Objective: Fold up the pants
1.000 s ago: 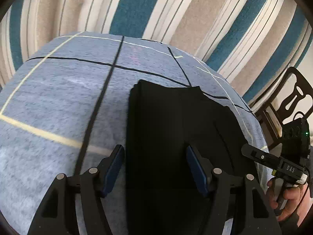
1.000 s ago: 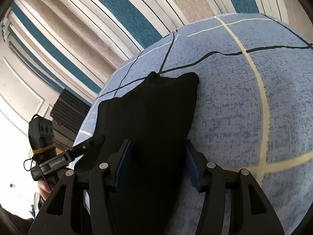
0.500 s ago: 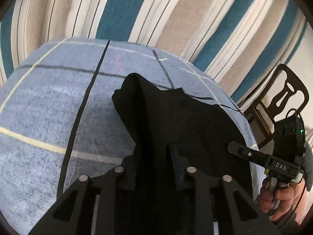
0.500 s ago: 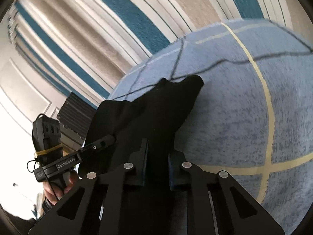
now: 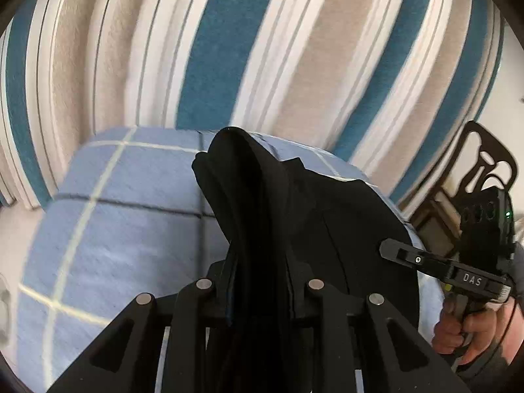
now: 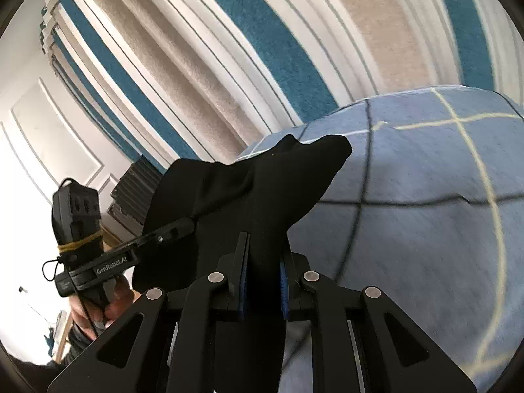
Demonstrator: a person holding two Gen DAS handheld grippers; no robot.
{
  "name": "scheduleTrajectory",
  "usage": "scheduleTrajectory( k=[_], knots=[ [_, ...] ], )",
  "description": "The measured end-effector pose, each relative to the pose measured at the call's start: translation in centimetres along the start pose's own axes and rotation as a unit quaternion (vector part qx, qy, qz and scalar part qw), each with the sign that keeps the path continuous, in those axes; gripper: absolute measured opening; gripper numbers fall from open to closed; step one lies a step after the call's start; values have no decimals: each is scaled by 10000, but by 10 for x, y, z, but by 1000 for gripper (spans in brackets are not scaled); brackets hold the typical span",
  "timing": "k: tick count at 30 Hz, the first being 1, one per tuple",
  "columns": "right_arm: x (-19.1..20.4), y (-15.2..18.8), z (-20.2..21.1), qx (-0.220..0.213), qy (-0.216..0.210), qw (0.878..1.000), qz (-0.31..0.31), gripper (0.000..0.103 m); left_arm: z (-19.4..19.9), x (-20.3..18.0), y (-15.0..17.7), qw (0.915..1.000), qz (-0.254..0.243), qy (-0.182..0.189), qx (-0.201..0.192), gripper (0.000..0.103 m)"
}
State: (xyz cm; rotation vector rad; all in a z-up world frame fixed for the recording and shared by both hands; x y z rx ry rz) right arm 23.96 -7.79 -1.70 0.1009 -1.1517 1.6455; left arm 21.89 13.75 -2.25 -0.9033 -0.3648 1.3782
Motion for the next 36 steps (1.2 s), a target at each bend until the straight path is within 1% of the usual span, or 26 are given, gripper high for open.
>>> scheduleTrajectory(
  k=[4,6,7,8,9,10,12,13,14,15,18,21,24,27,30,33,34,35,36],
  knots=[
    [2,-14,-45,202,-15,9997,106,16,-16,33,-17,9995,-3,-300,26,26],
    [-4,-13,-65,384,51,9992,112,18,-33,52,-15,9991,123,-371,182,28],
    [-12,-9,-77,552,171,9983,121,21,-46,63,-10,9983,184,-442,324,31],
    [-21,-6,-86,674,363,9970,136,24,-55,72,-3,9970,262,-557,459,32],
    [-31,-2,-91,771,656,9948,144,27,-65,84,5,9943,352,-786,622,33],
    [-40,2,-93,828,896,9924,179,30,-70,95,11,9918,417,-983,696,38],
    [-43,5,-81,685,914,9931,259,30,-61,105,16,9922,589,-938,566,38],
    [-42,5,-75,607,1017,9924,337,30,-55,106,15,9914,594,-1055,501,38],
    [-39,6,-68,507,1116,9914,449,30,-45,106,13,9900,545,-1250,365,37],
    [-35,6,-64,451,1131,9912,517,30,-36,104,11,9893,519,-1348,228,36],
    [-17,15,-49,341,1038,9914,716,30,-16,86,12,9906,542,-1256,-3,36],
    [4,31,-40,371,1004,9891,1012,30,-4,57,21,9912,248,-1297,-110,36],
    [18,44,-36,440,988,9868,1203,30,1,29,35,9905,31,-1367,-105,37],
    [28,57,-25,415,987,9853,1331,30,8,10,47,9898,41,-1413,-189,38],
    [35,70,-18,372,1119,9813,1524,33,16,0,60,9881,122,-1511,-275,38],
    [38,81,-19,395,1283,9760,1715,34,17,-4,71,9865,201,-1603,-265,38],
    [38,86,-20,420,1385,9735,1769,36,15,-4,74,9859,195,-1647,-236,38],
    [37,89,-21,437,1445,9720,1798,42,14,-4,78,9854,189,-1680,-196,38],
    [36,92,-22,445,1479,9711,1818,45,13,-5,81,9855,173,-1682,-167,38]
  ],
)
Point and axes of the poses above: each gripper's, at about its wrist camera, not at the fingertips, and z roughly against the way its jaws point, x to its left, y to its underside, the point moved 6 cm from there along -z, roughly the way its jaws point, and after that the axes turned 2 degrees about -z, right-handed, at the moved point
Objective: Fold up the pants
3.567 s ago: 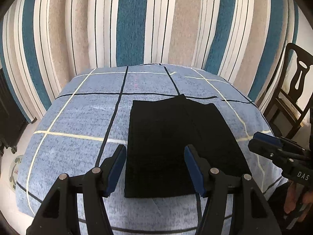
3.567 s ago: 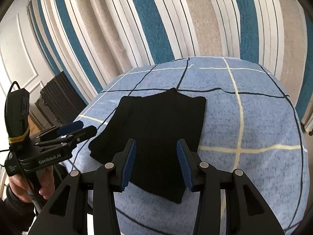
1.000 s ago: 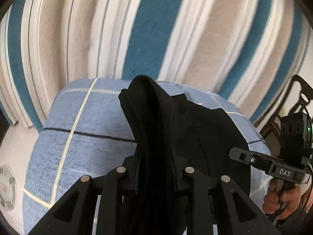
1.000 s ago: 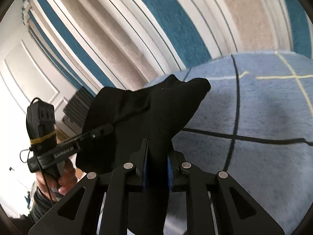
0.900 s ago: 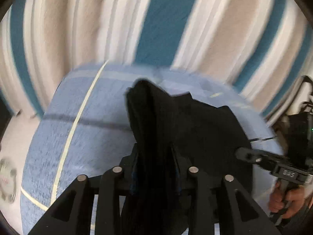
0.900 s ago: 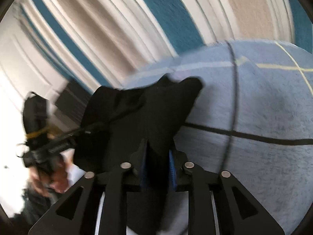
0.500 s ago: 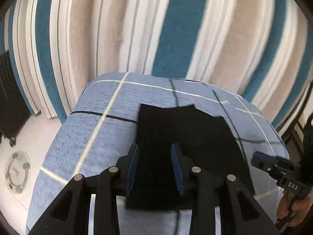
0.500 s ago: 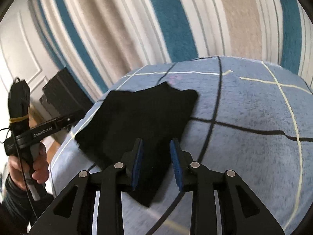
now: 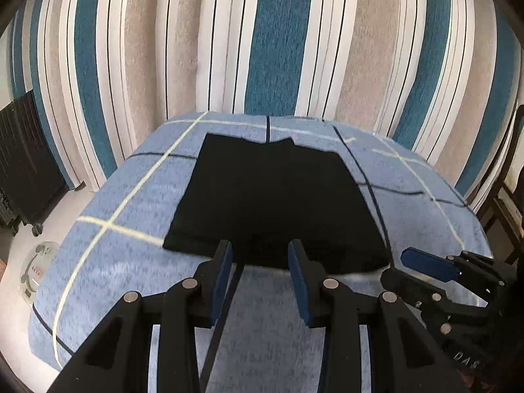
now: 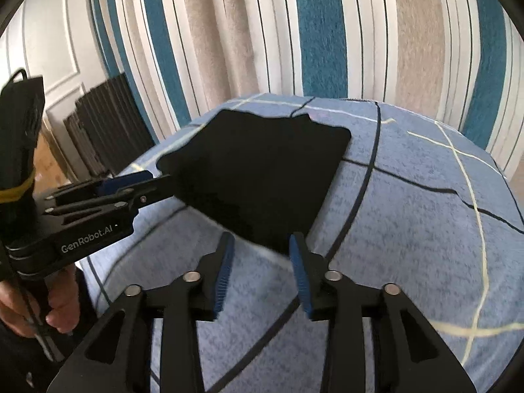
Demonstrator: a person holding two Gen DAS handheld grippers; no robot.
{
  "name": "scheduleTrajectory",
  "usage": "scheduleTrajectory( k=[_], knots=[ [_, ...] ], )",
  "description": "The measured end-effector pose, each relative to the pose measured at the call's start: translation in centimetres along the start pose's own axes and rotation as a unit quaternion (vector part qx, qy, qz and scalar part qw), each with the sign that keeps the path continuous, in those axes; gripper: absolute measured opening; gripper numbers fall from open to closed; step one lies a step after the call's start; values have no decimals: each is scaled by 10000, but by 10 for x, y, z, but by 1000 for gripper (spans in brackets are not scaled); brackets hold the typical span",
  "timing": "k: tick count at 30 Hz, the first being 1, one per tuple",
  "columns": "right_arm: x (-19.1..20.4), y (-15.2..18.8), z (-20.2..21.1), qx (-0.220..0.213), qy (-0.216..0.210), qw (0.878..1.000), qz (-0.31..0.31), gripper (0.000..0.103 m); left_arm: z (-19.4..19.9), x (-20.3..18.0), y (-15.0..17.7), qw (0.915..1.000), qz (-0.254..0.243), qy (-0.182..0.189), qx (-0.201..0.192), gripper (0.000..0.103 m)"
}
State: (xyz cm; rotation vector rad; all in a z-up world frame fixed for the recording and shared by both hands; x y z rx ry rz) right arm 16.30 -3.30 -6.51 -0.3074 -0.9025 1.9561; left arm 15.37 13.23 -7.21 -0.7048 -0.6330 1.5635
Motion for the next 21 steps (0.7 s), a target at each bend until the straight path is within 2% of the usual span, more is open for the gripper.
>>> scheduleTrajectory(
  k=[4,12,15,21],
  knots=[
    [0,11,-11,113,112,9999,12,47,-3,2,9,9999,-36,-141,42,38],
    [-1,23,-27,312,298,9989,166,47,-19,4,23,9994,-49,-159,297,38],
    [0,24,-28,297,348,9988,197,47,-22,3,26,9990,-152,-276,328,38],
    [-3,25,-29,281,320,9990,152,48,-29,2,31,9983,-177,-283,470,38]
  ],
)
Point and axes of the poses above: each gripper's, at about its wrist camera, not at the fingertips, and z roughly against the way its jaws point, x to its left, y to its underside, the point moved 6 cm from there along -z, roughly the way its jaws point, and after that the axes turned 2 degrees about -z, right-handed, at the moved point
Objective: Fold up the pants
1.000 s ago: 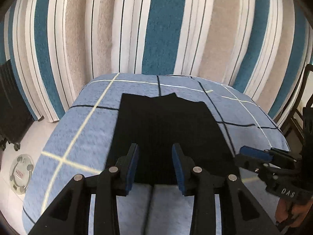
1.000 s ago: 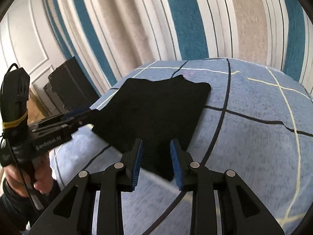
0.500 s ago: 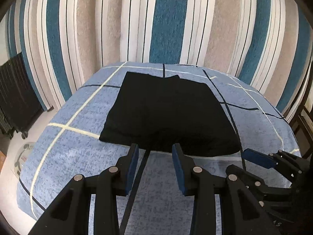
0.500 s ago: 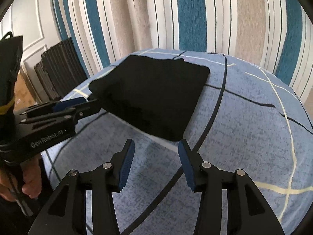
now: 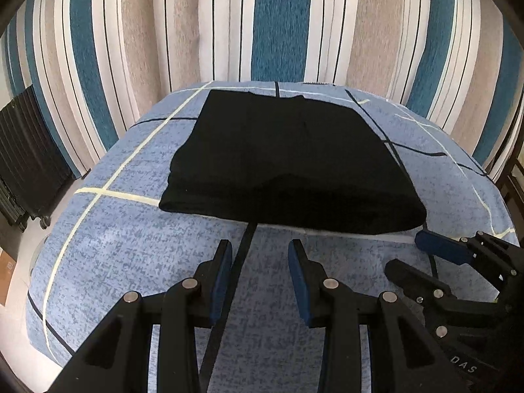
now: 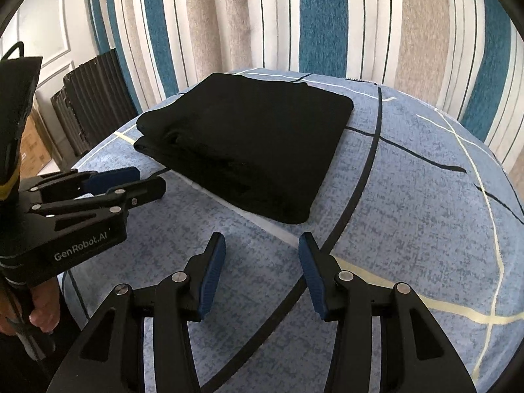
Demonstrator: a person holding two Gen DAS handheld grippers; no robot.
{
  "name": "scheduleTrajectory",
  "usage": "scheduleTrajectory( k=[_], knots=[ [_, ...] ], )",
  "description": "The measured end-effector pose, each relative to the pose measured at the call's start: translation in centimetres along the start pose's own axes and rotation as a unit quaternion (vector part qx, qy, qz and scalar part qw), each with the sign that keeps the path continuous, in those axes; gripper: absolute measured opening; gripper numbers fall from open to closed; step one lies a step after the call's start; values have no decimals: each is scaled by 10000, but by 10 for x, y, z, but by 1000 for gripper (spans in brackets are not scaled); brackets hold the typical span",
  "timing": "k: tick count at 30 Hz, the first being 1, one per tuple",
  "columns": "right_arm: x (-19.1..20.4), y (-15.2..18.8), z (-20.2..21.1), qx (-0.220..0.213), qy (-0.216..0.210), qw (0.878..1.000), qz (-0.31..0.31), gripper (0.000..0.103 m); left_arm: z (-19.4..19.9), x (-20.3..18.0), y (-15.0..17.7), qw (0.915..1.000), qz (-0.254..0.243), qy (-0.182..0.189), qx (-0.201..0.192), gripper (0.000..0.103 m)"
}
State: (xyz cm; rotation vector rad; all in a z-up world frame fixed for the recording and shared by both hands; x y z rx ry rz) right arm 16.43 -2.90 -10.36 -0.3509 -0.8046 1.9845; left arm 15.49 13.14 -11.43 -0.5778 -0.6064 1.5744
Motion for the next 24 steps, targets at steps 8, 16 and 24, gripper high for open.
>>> scheduleTrajectory(
  k=[8,16,24],
  knots=[
    [-1,2,-2,-10,-49,10000,-37,48,-5,-3,4,9998,-137,-138,40,39],
    [-2,3,-2,-13,-94,9999,-63,49,-8,-4,5,9998,-154,-154,31,44],
    [-2,3,-2,-20,-110,9999,-72,49,-9,-3,5,9998,-137,-170,25,48]
  ],
)
Point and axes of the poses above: each gripper's, at about its wrist camera, not at the fingertips, and z roughly against the way its jaws point, x to its left, y to its underside, the point moved 6 cm from there along -z, roughly the way its jaws point, and after that the axes turned 2 degrees about -z, right-handed, at the moved point
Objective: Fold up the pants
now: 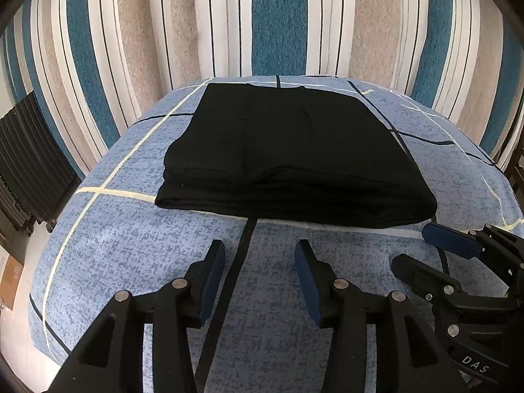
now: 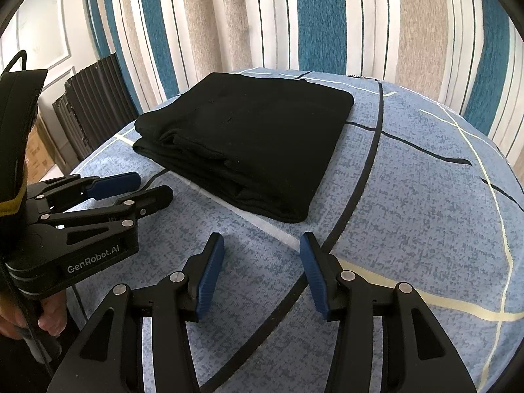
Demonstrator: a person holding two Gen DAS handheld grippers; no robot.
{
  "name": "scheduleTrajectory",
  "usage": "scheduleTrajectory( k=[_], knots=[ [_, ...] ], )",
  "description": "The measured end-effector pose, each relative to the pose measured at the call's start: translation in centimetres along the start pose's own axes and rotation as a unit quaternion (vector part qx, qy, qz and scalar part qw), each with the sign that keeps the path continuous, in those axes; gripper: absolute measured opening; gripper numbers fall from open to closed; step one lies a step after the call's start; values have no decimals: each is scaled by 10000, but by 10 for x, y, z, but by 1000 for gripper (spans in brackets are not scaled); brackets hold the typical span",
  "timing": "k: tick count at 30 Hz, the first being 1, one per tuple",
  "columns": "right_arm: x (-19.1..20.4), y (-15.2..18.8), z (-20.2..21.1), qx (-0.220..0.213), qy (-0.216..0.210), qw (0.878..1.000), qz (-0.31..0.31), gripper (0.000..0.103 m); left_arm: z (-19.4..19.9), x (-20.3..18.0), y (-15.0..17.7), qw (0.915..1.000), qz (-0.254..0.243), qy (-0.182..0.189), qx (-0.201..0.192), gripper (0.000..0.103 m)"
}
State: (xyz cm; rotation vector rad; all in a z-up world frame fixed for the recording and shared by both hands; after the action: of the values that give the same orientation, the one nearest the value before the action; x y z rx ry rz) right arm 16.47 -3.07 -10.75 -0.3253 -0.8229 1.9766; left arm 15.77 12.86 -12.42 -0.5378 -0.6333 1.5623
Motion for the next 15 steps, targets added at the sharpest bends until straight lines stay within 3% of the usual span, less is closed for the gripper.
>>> scheduleTrajectory(
  k=[15],
  knots=[
    [0,0,-1,-4,-15,10000,-7,50,-1,0,1,10000,-9,-31,-6,54]
  ],
)
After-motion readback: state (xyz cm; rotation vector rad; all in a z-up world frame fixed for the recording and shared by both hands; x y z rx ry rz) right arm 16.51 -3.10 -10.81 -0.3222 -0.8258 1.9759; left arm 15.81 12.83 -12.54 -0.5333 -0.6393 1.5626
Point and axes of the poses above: each gripper's, at about its wrist camera, not at the fingertips, and z roughly against the way its jaws point, x to its left, y to its underside, the point moved 6 cm from there along -z, roughly the way its jaws point, and after that the axes turned 2 degrees about -z, right-handed, at the moved point
